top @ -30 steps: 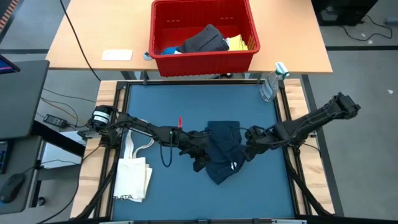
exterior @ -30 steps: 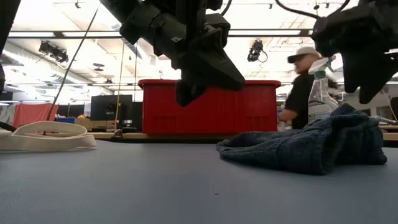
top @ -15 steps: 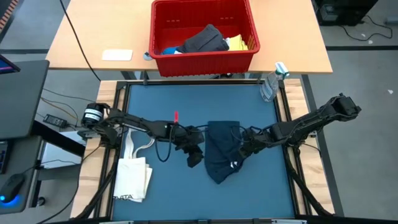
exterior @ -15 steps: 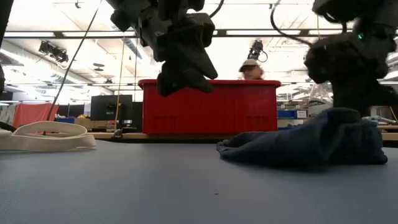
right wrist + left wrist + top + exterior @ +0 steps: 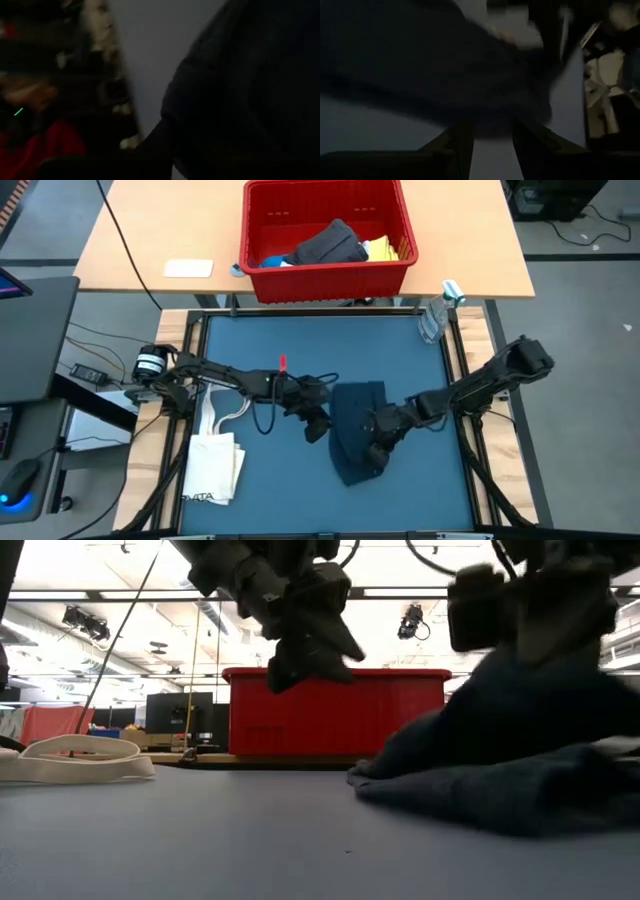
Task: Fold Laundry from Bin
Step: Fold the dark blue shorts
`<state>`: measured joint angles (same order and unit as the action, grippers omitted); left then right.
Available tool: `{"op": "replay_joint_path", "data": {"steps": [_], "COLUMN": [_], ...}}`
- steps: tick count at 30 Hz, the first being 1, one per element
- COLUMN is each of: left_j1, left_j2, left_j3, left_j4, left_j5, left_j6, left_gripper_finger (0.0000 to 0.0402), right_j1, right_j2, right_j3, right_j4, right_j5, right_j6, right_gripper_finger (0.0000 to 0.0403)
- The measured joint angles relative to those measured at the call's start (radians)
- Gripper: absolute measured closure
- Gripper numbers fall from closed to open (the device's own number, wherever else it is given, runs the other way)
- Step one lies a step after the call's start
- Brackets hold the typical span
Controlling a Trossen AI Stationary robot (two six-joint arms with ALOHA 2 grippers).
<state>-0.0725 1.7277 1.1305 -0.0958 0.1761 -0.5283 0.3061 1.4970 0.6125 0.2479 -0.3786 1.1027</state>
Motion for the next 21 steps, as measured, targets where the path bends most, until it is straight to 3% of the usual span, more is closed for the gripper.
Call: {"op": "replay_joint_path", "data": {"steps": [7,14,21], "left_j1": [0.004,0.001,0.01], "left_j2": [0.003,0.026,0.039], "left_j3": [0.0,0.0,-0.001], "left_j4": [0.069,0.082,-0.034], "left_j5": [0.0,-0.034,-0.208], "left_j6": [-0.004,-0.037,-0.281], "left_gripper_finger": [0.0269,0.0269,0.0257], "right_j1": [0.02,0.026,0.01], "right_j2": [0.038,0.036,-0.145], "right_j3": [0.001,0.001,0.001], "right_j4": [0.129,0.103,-0.14], "right_j5": [-0.097,-0.067,0.247], "right_j6": [0.002,0.032,0.16], "right_gripper_finger": [0.0246,0.0204,0.0204]}}
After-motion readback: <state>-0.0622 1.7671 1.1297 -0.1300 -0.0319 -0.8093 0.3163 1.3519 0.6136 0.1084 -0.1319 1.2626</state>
